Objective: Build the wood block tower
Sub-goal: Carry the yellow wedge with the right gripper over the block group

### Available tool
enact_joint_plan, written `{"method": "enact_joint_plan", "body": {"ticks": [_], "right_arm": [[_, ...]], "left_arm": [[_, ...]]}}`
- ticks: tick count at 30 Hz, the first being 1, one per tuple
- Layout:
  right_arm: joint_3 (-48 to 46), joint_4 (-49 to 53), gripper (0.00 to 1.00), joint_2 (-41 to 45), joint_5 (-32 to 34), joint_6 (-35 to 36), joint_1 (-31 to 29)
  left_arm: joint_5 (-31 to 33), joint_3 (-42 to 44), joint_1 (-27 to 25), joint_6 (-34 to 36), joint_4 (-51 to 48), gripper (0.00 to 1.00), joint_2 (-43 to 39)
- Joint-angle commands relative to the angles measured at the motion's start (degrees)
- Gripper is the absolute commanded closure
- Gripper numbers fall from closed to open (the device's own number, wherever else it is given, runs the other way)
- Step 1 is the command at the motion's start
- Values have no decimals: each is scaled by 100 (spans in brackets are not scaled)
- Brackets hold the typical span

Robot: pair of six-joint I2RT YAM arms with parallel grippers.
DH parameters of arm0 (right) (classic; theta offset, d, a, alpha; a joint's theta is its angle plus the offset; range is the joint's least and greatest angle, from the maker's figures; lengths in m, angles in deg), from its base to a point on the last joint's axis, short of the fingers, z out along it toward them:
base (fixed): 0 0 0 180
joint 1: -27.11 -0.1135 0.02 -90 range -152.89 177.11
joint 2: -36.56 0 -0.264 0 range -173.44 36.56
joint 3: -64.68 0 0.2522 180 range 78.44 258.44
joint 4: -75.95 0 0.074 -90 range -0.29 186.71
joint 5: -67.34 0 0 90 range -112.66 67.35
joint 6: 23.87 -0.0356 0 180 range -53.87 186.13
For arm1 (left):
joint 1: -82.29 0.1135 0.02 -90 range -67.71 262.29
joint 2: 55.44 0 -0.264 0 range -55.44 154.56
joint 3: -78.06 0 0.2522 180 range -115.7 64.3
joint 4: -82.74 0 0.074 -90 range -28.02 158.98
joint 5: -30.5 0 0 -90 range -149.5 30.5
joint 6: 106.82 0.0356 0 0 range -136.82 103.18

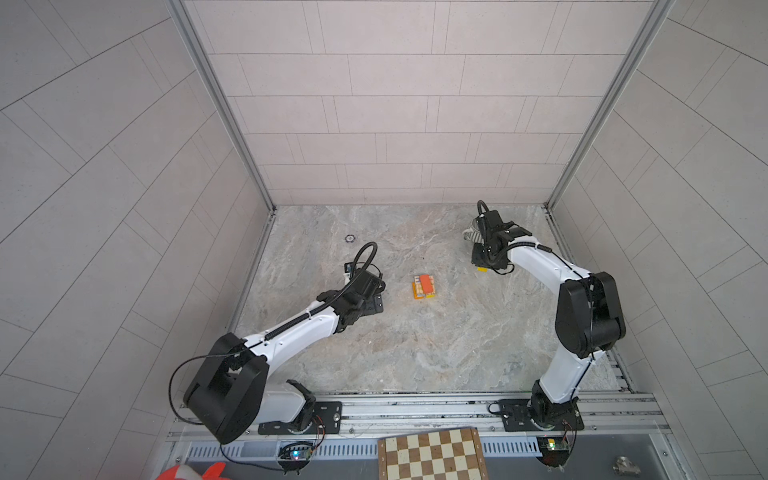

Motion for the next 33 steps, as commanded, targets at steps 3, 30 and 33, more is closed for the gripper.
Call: {"method": "enact_joint_plan", "body": {"ticks": [3,30,33], "right_arm": [[6,607,79,402,-18,300,-408],[404,440,78,92,-316,42,-2181],[531,446,78,-74,-306,27,-2269]], "left_arm": [[15,219,-155,-44,-397,0,-366],[223,1121,-523,-384,-572,0,-1482],[106,1119,-523,-360,-412,0,-1444]]}}
